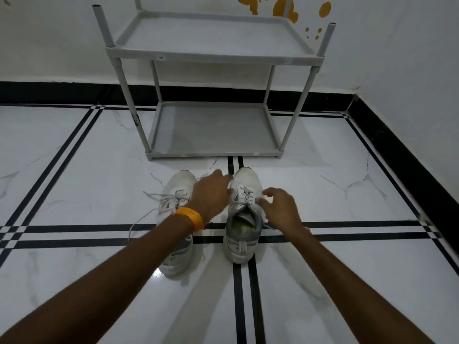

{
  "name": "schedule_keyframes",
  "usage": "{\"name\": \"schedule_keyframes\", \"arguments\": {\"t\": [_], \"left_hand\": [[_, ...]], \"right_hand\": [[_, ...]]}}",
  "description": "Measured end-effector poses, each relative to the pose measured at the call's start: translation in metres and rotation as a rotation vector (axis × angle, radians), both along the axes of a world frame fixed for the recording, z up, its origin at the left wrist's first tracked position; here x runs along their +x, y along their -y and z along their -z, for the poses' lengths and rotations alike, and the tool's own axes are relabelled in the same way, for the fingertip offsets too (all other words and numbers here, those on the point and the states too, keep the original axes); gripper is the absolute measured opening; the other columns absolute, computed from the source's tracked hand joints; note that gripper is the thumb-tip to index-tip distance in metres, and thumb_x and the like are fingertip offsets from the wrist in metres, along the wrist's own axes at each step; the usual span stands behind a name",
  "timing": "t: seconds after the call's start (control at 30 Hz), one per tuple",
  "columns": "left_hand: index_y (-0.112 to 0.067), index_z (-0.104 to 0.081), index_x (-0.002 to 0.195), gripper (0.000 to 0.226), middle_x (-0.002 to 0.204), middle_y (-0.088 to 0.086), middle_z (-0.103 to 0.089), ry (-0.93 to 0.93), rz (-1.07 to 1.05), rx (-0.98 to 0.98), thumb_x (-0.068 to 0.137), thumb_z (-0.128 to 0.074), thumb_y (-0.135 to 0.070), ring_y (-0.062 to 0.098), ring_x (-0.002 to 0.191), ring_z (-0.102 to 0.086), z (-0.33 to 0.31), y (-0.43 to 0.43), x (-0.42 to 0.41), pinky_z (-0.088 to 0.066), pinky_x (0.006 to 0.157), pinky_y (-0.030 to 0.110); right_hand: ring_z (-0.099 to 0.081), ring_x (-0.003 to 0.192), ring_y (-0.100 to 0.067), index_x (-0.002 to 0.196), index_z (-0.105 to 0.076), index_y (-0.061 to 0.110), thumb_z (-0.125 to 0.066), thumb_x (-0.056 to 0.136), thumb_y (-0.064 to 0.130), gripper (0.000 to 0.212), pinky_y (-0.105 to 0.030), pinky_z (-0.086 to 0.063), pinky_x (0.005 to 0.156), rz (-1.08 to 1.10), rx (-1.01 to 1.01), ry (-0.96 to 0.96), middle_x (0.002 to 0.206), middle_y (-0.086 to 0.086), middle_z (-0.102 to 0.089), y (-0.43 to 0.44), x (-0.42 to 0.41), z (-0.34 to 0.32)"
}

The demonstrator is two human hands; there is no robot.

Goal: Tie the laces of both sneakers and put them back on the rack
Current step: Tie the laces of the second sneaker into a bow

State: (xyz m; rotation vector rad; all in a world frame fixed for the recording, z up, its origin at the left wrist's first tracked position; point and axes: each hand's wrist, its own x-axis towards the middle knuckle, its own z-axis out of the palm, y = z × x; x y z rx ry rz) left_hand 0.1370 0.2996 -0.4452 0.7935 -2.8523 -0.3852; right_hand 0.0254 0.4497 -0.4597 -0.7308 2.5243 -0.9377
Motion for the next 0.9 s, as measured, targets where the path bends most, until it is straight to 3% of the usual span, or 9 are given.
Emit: {"name": "schedule_keyframes", "arguments": {"t": [0.07, 0.13, 0.3, 0.4, 0.47, 0.53, 0.63, 0.8, 0.9], "left_hand": [[-0.014, -0.065, 0.113, 0.03, 0.108, 0.009, -0.068, 0.057, -0.013, 0.3, 0.092, -0.058, -0.035, 0.027, 0.097, -0.064, 0.012, -0.016, -0.005, -0.051, 0.08, 0.034], [-0.01, -0.066, 0.102, 0.025, 0.102, 0.01, -0.07, 0.059, -0.067, 0.469, 0.092, -0.06, -0.031, 0.029, 0.094, -0.064, 0.023, -0.018, -0.004, -0.051, 0.078, 0.033], [0.001, -0.053, 0.106, 0.023, 0.106, 0.023, -0.063, 0.06, -0.063, 0.479, 0.099, -0.048, -0.02, 0.034, 0.093, -0.059, 0.03, -0.022, -0.005, -0.04, 0.07, 0.034], [-0.004, -0.045, 0.106, 0.016, 0.09, 0.018, -0.064, -0.106, -0.095, 0.605, 0.098, -0.048, -0.017, 0.029, 0.076, -0.058, 0.029, -0.029, -0.004, -0.041, 0.059, 0.031], [-0.009, -0.043, 0.101, 0.02, 0.078, 0.007, -0.059, -0.311, -0.24, 0.885, 0.091, -0.06, -0.015, 0.022, 0.07, -0.057, 0.029, -0.031, -0.002, -0.044, 0.052, 0.024], [-0.012, -0.045, 0.099, 0.032, 0.079, 0.003, -0.058, -0.447, -0.361, 1.032, 0.082, -0.071, -0.011, 0.019, 0.073, -0.06, 0.029, -0.029, -0.004, -0.049, 0.054, 0.025], [-0.016, -0.046, 0.088, 0.032, 0.079, 0.005, -0.059, -0.496, -0.404, 1.016, 0.078, -0.07, 0.002, 0.022, 0.074, -0.062, 0.033, -0.027, -0.004, -0.051, 0.053, 0.028], [-0.019, -0.043, 0.074, 0.033, 0.075, 0.011, -0.057, -0.488, -0.381, 0.893, 0.075, -0.063, 0.007, 0.027, 0.074, -0.061, 0.046, -0.02, 0.004, -0.057, 0.061, 0.046], [-0.017, -0.044, 0.076, 0.031, 0.07, 0.006, -0.055, -0.48, -0.386, 0.873, 0.076, -0.065, 0.005, 0.023, 0.069, -0.058, 0.048, -0.019, 0.005, -0.054, 0.053, 0.033]], "right_hand": [[-0.073, 0.07, -0.03, 0.09, -0.072, 0.004, -0.071, 0.087, 0.029, 0.025, -0.047, -0.061, 0.072, 0.007, 0.006, 0.157, 0.081, -0.014, -0.074, 0.005, 0.013, -0.002], [-0.071, 0.06, -0.03, 0.079, -0.068, 0.001, -0.072, 0.087, 0.029, 0.029, -0.046, -0.061, 0.068, 0.024, 0.012, 0.104, 0.066, -0.015, -0.071, 0.003, 0.017, 0.001], [-0.07, 0.082, -0.037, 0.092, -0.062, -0.002, -0.059, 0.095, 0.022, 0.024, -0.042, -0.057, 0.075, 0.017, 0.092, -0.043, 0.09, -0.02, -0.07, 0.009, 0.021, 0.013], [-0.064, 0.098, -0.038, 0.105, -0.057, -0.004, -0.051, 0.1, 0.022, 0.028, -0.034, -0.046, 0.071, 0.103, 0.064, 0.021, 0.105, -0.021, -0.066, 0.011, 0.02, 0.018], [-0.064, 0.09, -0.035, 0.093, -0.061, 0.0, -0.052, 0.098, 0.024, 0.027, -0.036, -0.046, 0.068, 0.173, -0.021, 0.17, 0.096, -0.018, -0.067, 0.013, 0.018, 0.023], [-0.061, 0.073, -0.029, 0.07, -0.061, 0.006, -0.064, 0.09, 0.026, 0.029, -0.042, -0.052, 0.067, 0.245, -0.133, 0.332, 0.074, -0.013, -0.064, 0.015, 0.016, 0.023], [-0.06, 0.067, -0.027, 0.06, -0.054, 0.01, -0.085, 0.071, 0.023, 0.035, -0.049, -0.059, 0.068, 0.298, -0.209, 0.471, 0.068, -0.012, -0.061, 0.014, 0.014, 0.023], [-0.057, 0.062, -0.02, 0.061, -0.055, 0.013, -0.086, 0.071, 0.025, 0.035, -0.036, -0.055, 0.06, 0.242, -0.186, 0.251, 0.062, -0.003, -0.058, 0.011, 0.015, 0.031], [-0.054, 0.059, -0.016, 0.064, -0.056, 0.011, -0.085, 0.073, 0.028, 0.034, -0.026, -0.045, 0.056, 0.196, -0.18, 0.135, 0.062, -0.003, -0.058, 0.011, 0.016, 0.034]]}}
